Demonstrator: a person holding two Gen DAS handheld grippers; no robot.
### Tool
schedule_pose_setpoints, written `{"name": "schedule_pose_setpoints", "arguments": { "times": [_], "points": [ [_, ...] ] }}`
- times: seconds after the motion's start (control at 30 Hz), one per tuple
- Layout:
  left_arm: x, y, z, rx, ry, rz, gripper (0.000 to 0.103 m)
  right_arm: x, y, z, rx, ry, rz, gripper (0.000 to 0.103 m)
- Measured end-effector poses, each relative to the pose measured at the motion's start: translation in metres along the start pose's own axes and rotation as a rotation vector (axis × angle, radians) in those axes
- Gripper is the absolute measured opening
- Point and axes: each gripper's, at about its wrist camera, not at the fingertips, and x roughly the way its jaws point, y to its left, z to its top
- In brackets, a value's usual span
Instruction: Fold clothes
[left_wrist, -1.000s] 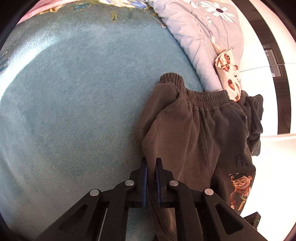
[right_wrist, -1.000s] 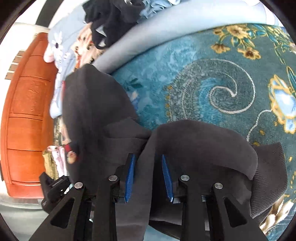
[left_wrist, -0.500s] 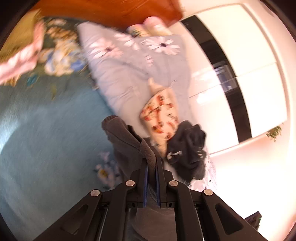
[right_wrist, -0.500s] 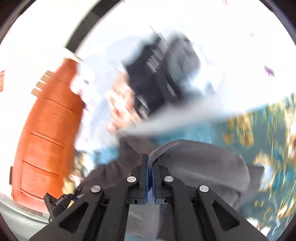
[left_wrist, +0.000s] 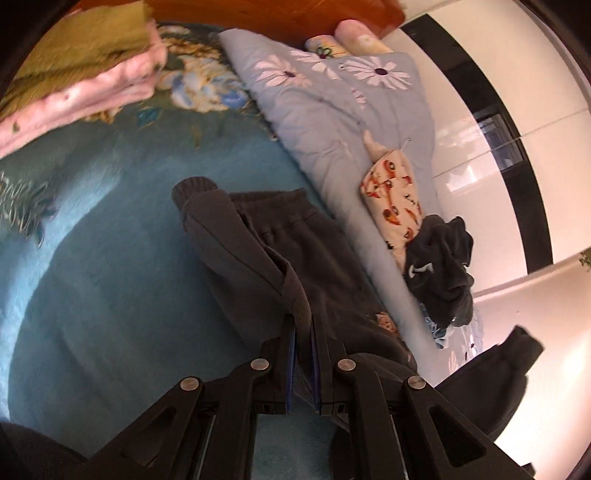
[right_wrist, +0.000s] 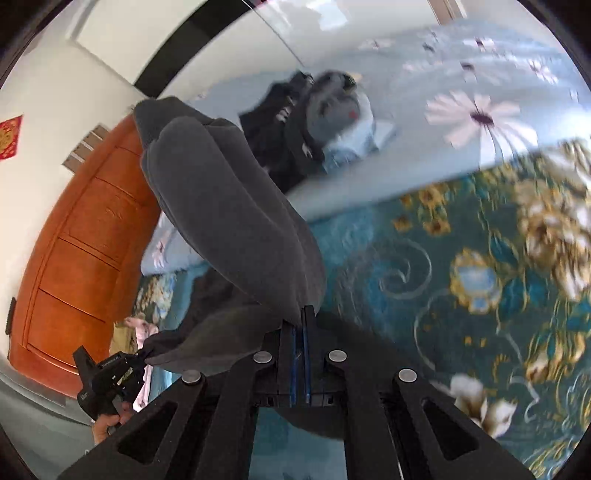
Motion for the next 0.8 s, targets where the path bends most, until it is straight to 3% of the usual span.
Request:
{"name": "schedule_pose_setpoints", "arguments": {
  "times": [0.1,0.23,0.33,0.5,0.7,0.8],
  "points": [
    [-0.007,0.007,-0.005,-0.020,-0.016,0.018,0.007,0.027,-0.036,-0.038,0.087,0.113,-0.024,0.003],
    [-0.020,0.003,-0.013,0.011,-0.069,0.064,0.007,0.042,-0.040,-0.065,0.070,0.198,-0.041,0.003],
    [-0.023,0.011,-0.012,-0.038,-0.094,0.087,0.007,0.045,-0.040,-0.084,0.048,0.250,-0.034,0.003],
    [-0.019,0.011,-0.012,-0.019,-0.090,0.141,0.007,0.043,-0.035,-0.115,-0.004,0.339,-0.032,0.003],
    [-0.014,0.002,-0.012,0.042,-0.090,0.205,0.008,0.028,-0.024,-0.100,-0.083,0.299,-0.078,0.010],
    [-0.012,-0.001,-0.012,0.067,-0.093,0.238,0.010,0.019,-0.011,-0.082,-0.189,0.227,-0.133,0.030]
  ]
}}
